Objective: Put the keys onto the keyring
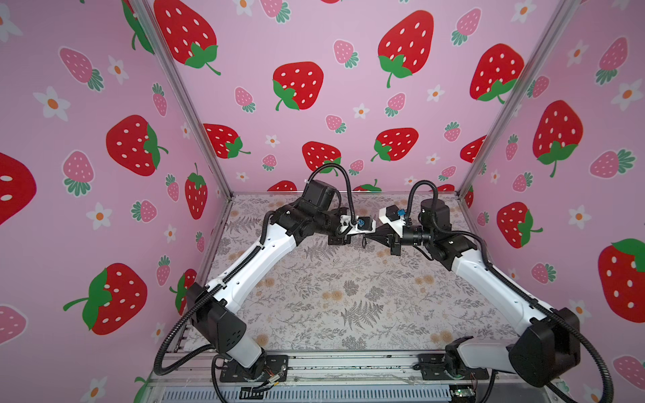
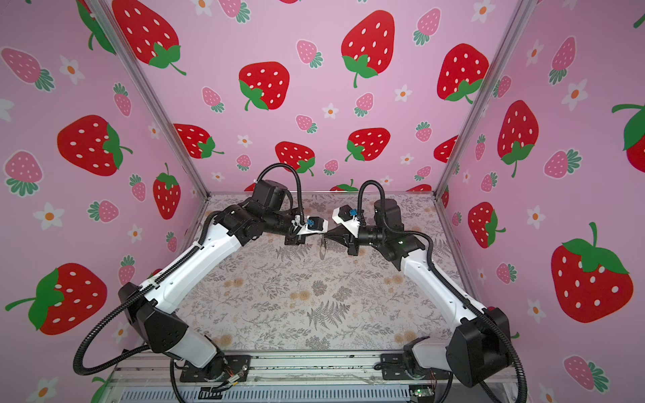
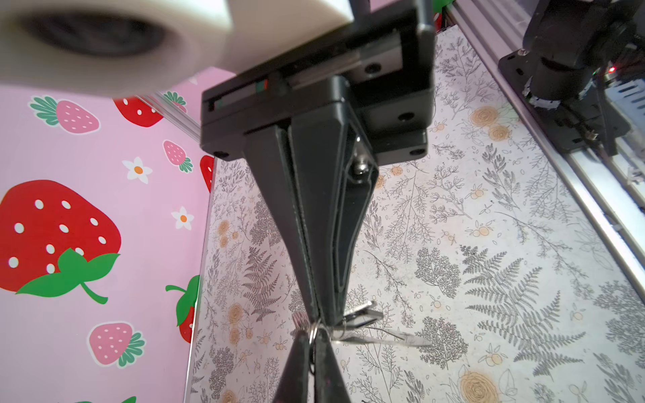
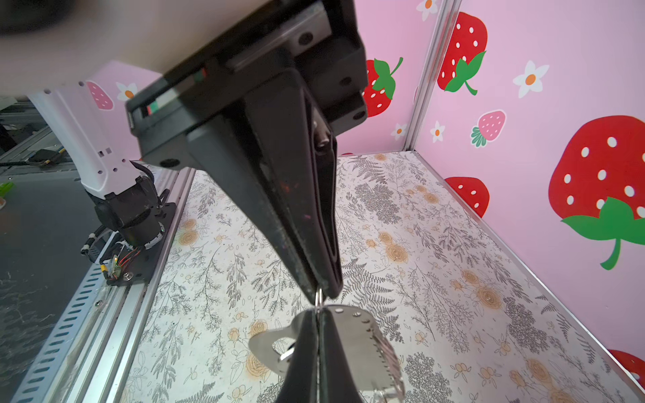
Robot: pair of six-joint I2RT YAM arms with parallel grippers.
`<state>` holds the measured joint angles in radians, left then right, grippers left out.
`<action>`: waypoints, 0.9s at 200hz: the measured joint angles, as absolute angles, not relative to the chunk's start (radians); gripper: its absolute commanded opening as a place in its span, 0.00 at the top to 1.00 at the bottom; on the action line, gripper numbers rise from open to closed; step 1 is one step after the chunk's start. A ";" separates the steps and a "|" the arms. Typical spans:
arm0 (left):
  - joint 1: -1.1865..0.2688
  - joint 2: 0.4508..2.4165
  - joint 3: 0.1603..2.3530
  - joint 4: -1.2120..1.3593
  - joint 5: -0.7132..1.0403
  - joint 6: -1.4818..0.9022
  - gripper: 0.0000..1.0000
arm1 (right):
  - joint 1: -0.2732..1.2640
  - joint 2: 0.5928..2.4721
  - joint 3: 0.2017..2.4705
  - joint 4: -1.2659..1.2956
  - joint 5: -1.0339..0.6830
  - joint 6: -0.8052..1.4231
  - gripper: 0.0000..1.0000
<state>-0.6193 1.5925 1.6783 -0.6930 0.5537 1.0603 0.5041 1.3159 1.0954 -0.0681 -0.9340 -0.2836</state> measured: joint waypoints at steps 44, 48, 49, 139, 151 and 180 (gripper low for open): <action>-0.620 1.591 1.679 -0.698 0.550 1.062 1.00 | 0.509 1.302 1.076 -0.037 -0.896 -0.264 0.81; -0.622 1.591 1.679 -0.700 0.550 1.061 1.00 | 0.509 1.298 1.072 -0.031 -0.890 -0.256 0.76; -0.622 1.591 1.679 -0.701 0.550 1.061 1.00 | 0.509 1.297 1.070 -0.027 -0.888 -0.259 0.75; -0.628 1.544 1.646 -0.629 0.550 0.980 1.00 | 0.508 1.143 0.875 0.188 -0.781 -0.144 0.62; -0.628 1.544 1.646 -0.620 0.550 0.971 1.00 | 0.508 1.146 0.875 0.204 -0.785 -0.129 0.63; -0.628 1.544 1.646 -0.598 0.549 0.951 1.00 | 0.508 1.171 0.876 0.236 -0.808 -0.095 0.63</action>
